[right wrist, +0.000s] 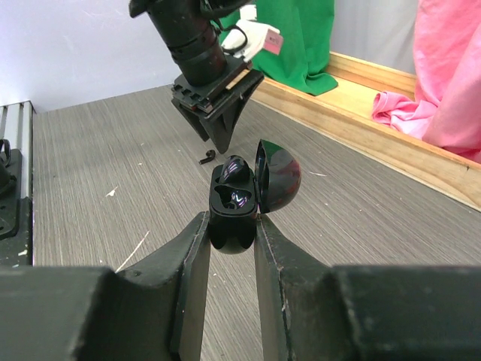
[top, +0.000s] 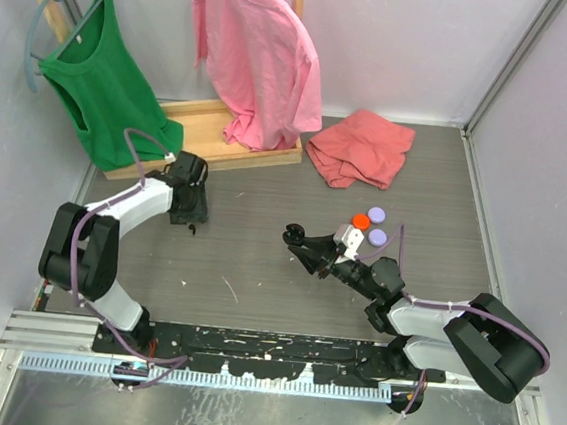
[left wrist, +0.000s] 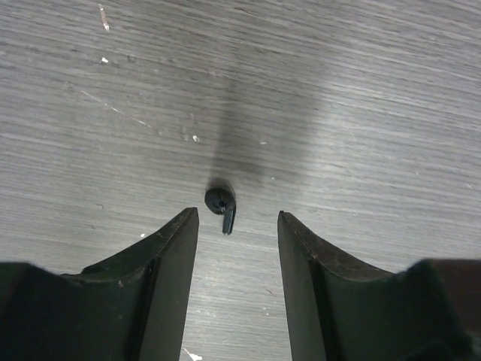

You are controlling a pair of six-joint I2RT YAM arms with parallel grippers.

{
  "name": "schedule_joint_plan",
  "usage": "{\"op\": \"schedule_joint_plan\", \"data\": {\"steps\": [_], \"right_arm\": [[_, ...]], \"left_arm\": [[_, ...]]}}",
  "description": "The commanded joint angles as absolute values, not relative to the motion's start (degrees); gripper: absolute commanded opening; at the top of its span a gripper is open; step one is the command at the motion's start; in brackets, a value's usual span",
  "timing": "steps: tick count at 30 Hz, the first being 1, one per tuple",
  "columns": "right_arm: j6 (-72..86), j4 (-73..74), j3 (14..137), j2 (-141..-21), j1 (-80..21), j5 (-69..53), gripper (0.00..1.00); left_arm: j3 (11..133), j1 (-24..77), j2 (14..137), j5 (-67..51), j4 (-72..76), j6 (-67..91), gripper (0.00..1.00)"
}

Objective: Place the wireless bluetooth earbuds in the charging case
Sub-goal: Pick up the earbud from the center of the board.

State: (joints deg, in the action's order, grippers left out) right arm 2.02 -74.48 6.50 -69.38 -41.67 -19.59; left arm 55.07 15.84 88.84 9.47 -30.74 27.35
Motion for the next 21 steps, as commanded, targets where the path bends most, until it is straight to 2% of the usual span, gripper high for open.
{"op": "schedule_joint_plan", "data": {"steps": [1,11,21], "right_arm": [[1.38,-77.28,8.47,-69.19,-42.01,-20.00,0.01],[1.58,-77.25,8.77,-69.70,-42.01,-20.13,0.01],[1.19,-76.70,8.61,-69.32,-42.01,-19.54,0.01]], "left_arm": [[58.35,14.79,92.57,10.49,-32.52,25.73,0.46],[58.52,12.41,96.65,5.52,-31.18,24.99,0.41],[57.77,12.30,98.68,2.63,-32.27,24.87,0.29]]}}
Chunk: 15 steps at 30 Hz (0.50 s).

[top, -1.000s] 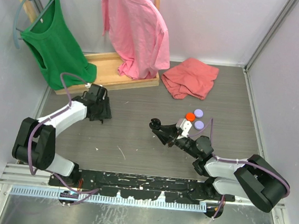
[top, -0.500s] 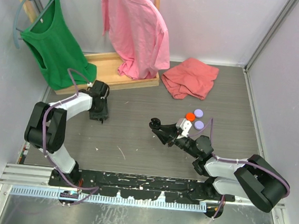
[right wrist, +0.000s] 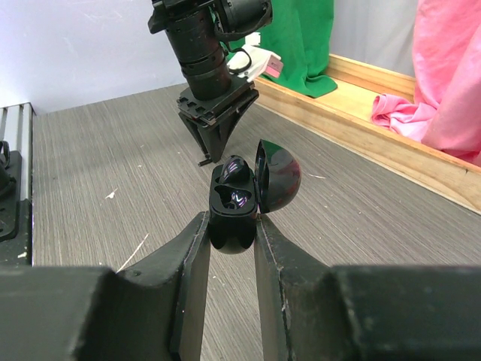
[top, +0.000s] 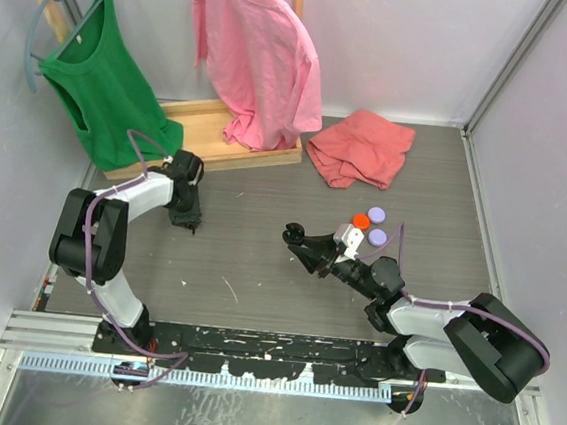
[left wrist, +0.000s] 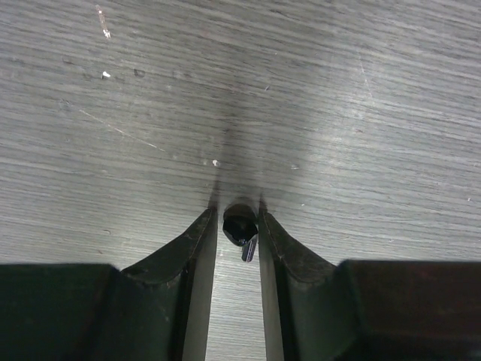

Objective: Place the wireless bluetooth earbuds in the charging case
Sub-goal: Pick up the earbud from the center of the board.

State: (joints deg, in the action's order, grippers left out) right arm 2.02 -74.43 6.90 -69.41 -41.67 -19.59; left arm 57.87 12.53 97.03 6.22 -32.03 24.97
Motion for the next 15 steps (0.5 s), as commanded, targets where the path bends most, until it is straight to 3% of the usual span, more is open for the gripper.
{"op": "schedule_joint_plan", "data": {"steps": [1,9,15], "right_arm": [[1.22,-76.64,8.68,-69.18,-42.04,-19.51,0.01],[1.08,-76.33,8.62,-69.04,-42.01,-19.51,0.01],[1.01,-76.12,8.79,-69.18,-41.99,-19.51,0.01]], "left_arm": [[57.55,12.24,98.57,2.27,-32.30,24.97,0.28],[56.40,12.30,95.27,-1.52,-32.34,25.52,0.15],[53.94,12.52,88.73,-5.41,-30.13,26.88,0.13]]}}
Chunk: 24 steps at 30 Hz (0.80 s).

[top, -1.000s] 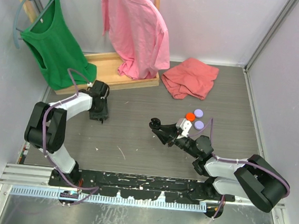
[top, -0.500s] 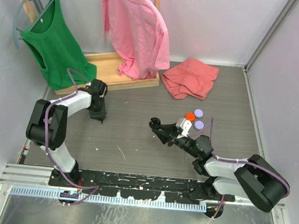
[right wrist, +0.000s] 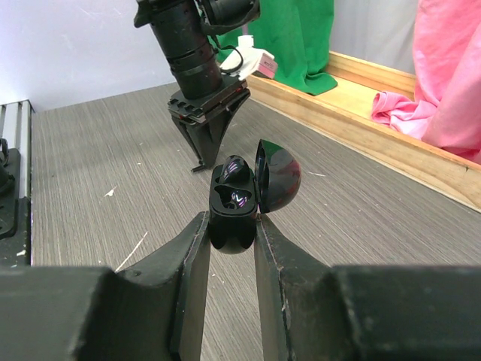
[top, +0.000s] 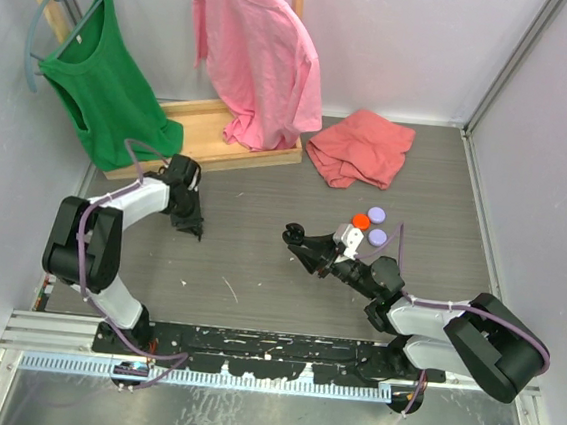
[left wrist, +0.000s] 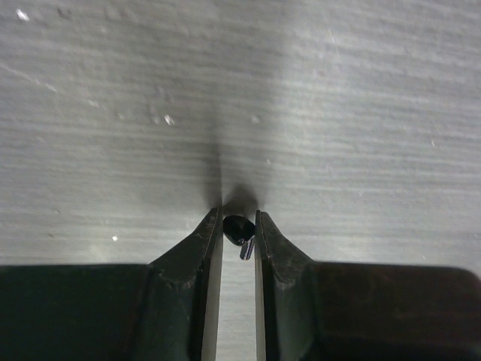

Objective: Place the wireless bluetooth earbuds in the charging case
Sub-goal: Pick up the earbud from the center of the board.

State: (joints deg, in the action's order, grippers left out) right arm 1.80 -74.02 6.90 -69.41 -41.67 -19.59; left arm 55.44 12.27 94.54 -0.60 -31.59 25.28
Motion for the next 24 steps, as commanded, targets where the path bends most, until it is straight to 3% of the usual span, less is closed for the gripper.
{"op": "schedule_joint_plan", "data": {"steps": [1,9,24], "right_arm": [[1.05,-76.16,8.85,-69.19,-42.01,-19.51,0.01],[1.19,-76.21,9.37,-69.86,-42.44,-20.20,0.01],[2.83,-79.03,11.28,-72.98,-43.78,-21.62,0.01]], "left_arm": [[53.52,12.63,87.55,-5.79,-29.79,27.13,0.12],[48.47,14.18,76.62,-9.53,-23.00,30.09,0.07],[41.49,25.90,52.87,-10.39,-8.60,29.63,0.08]]}}
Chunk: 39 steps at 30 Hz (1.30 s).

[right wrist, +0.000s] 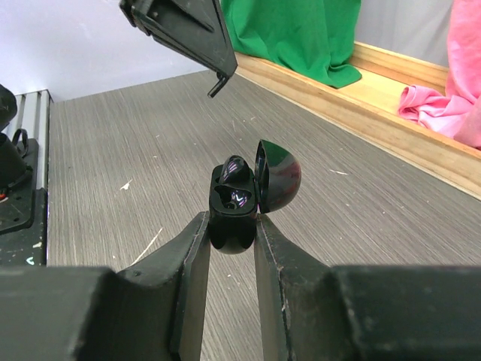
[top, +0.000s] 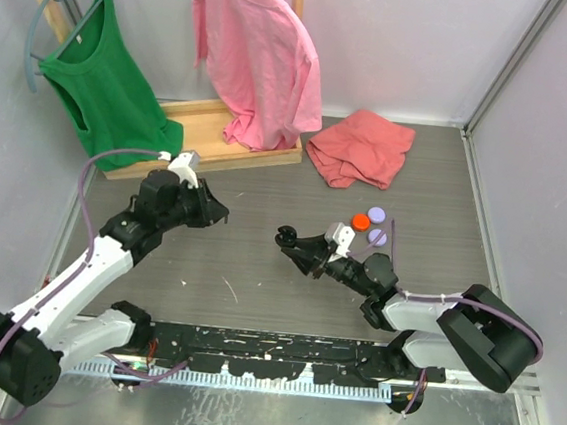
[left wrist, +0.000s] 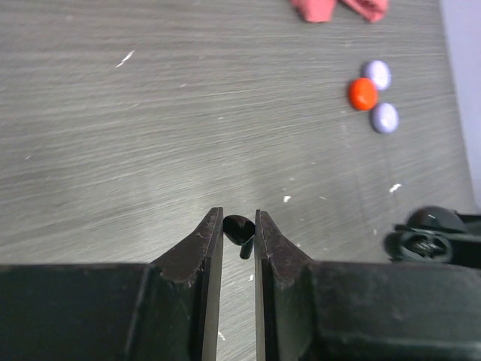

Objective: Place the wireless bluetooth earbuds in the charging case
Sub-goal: Pick up the earbud from the center of the board, then place the earbud in the charging case.

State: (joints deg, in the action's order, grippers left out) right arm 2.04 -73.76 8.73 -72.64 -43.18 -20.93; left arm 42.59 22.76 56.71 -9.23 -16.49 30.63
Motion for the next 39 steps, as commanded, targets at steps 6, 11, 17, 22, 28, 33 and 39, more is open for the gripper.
{"op": "schedule_joint_plan", "data": {"steps": [6,11,17,22,28,33,39], "right_arm": [[3.62,-79.54,12.26,-73.32,-44.30,-21.29,0.01],[4.16,-79.62,13.19,-73.43,-44.85,-21.20,0.01],[5.26,-80.21,13.86,-73.78,-45.09,-20.92,0.01],[6.26,-81.30,14.36,-74.13,-45.44,-20.57,0.01],[7.20,-82.62,14.03,-74.44,-45.62,-20.61,0.01],[7.63,-83.14,13.85,-73.99,-45.68,-20.83,0.01],[7.34,-83.22,13.47,-72.75,-45.70,-20.58,0.01]], "left_arm": [[40.14,32.24,49.32,-9.73,-3.12,28.34,0.09],[38.93,36.68,48.05,-9.58,2.93,27.99,0.09],[38.38,42.46,47.48,-8.50,9.00,26.14,0.09],[37.29,46.19,47.79,-6.57,14.35,24.75,0.09],[36.73,49.01,50.21,-5.16,18.89,23.03,0.10],[36.98,51.01,52.24,-3.85,20.28,21.01,0.10],[36.92,52.32,53.58,-2.77,20.30,19.66,0.10]]}}
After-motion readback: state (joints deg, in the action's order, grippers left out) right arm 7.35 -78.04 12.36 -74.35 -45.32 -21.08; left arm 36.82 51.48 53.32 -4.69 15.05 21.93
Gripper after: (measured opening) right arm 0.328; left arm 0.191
